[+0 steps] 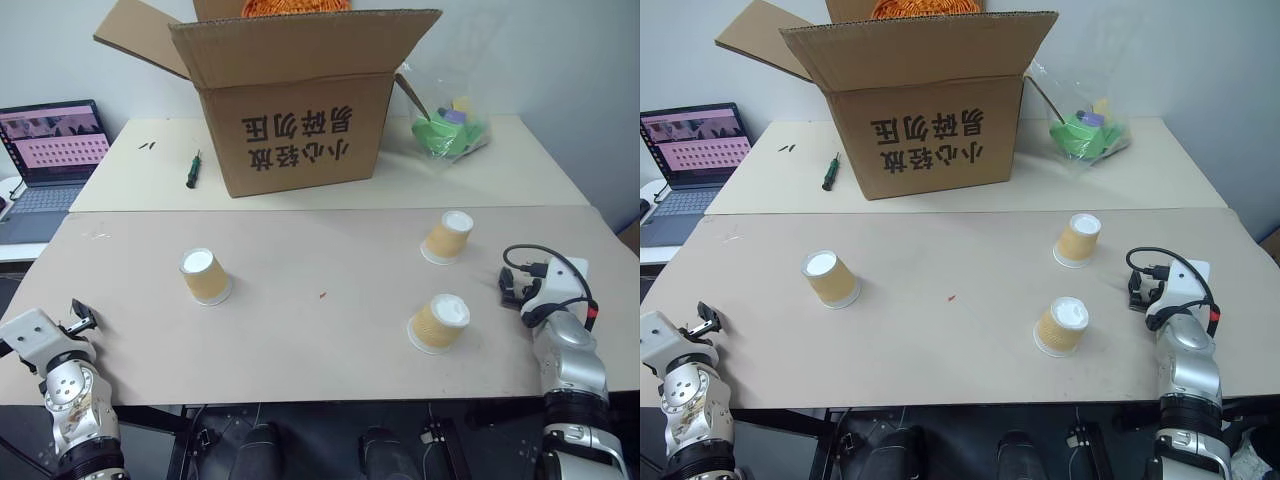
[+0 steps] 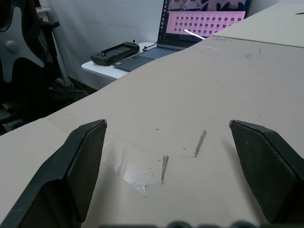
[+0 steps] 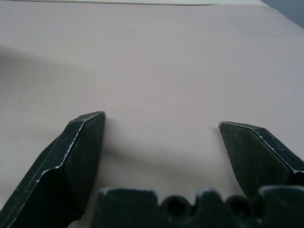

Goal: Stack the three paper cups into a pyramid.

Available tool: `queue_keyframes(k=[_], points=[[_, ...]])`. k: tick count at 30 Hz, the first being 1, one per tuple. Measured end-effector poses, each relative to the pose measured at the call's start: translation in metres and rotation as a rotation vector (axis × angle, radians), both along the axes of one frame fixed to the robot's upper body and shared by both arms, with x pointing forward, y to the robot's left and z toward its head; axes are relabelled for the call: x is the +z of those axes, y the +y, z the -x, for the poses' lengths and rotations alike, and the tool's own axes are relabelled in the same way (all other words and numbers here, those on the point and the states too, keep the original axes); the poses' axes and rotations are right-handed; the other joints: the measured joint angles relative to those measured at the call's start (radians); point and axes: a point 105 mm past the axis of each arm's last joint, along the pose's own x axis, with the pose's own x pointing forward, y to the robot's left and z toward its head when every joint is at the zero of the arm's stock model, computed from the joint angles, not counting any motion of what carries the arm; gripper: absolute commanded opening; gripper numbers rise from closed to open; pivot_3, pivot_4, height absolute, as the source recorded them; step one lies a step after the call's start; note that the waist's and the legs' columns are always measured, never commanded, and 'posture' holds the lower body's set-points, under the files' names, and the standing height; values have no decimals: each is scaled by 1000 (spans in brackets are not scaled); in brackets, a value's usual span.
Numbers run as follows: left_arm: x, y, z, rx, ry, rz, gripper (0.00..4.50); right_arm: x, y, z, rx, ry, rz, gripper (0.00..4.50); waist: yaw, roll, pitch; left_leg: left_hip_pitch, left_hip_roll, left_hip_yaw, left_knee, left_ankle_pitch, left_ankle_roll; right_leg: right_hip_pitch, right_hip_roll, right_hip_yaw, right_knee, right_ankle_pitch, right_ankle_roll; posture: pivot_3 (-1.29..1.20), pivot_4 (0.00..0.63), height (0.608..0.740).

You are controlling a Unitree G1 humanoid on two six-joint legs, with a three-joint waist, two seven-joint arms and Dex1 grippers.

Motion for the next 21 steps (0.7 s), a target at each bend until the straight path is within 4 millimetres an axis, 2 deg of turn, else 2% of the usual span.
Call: queue_keyframes(k=[3,6,8,10,12,14,15,18,20,21], points=[[0,-1,-2,-3,-7,17,4415,0,0,0,-1,0,0,4500,1,0,0,0,0,0,0,0,0,0,0,0,0,0,0,0,150,705],[7,-10,-15,-33,-68,110,4415,-1,-1,1,-3,2,-1,4500,7,-3,2,0,0,0,0,0,-1,0,0,-1,1,0,0,0,150,705],[26,-23,-31,-107,-125,134,4415,-2,0,1,-2,5,-3,4500,14,-11,6,-3,0,-1,1,1,-2,0,0,-2,1,0,0,0,150,705],[61,-43,-50,-234,-194,96,4415,-3,-1,1,-3,8,-4,4500,19,-20,11,-5,0,-2,1,2,-2,-1,0,-3,0,1,-1,0,150,705],[115,-79,-68,-438,-294,15,4415,-2,0,0,-1,6,-5,4500,23,-22,12,-9,0,-2,2,4,1,-2,0,-3,-3,5,-5,0,150,705],[153,-110,-71,-606,-359,-46,4415,-1,1,-1,6,4,-4,4500,23,-22,12,-9,-1,-2,1,4,1,-1,-1,-2,-5,5,-5,0,150,705],[169,-133,-69,-731,-376,-75,4415,-1,2,-2,9,3,-5,4500,21,-22,12,-9,-1,-2,0,4,1,-1,0,-2,-5,5,-5,0,150,705],[188,-201,-54,-1089,-360,-110,4415,0,3,-4,15,0,-6,4500,16,-22,12,-8,-1,-2,-1,4,1,-2,0,-2,-4,5,-5,0,150,705],[180,-233,-38,-1294,-276,-136,4415,1,4,-5,22,0,-8,4500,9,-22,12,-7,-1,-2,-1,4,1,-2,0,-2,-3,4,-5,0,150,705],[165,-252,-23,-1448,-175,-154,4415,1,5,-5,30,1,-9,4500,3,-21,13,-7,-1,-2,-1,4,1,-2,0,-2,-2,4,-6,0,150,705]])
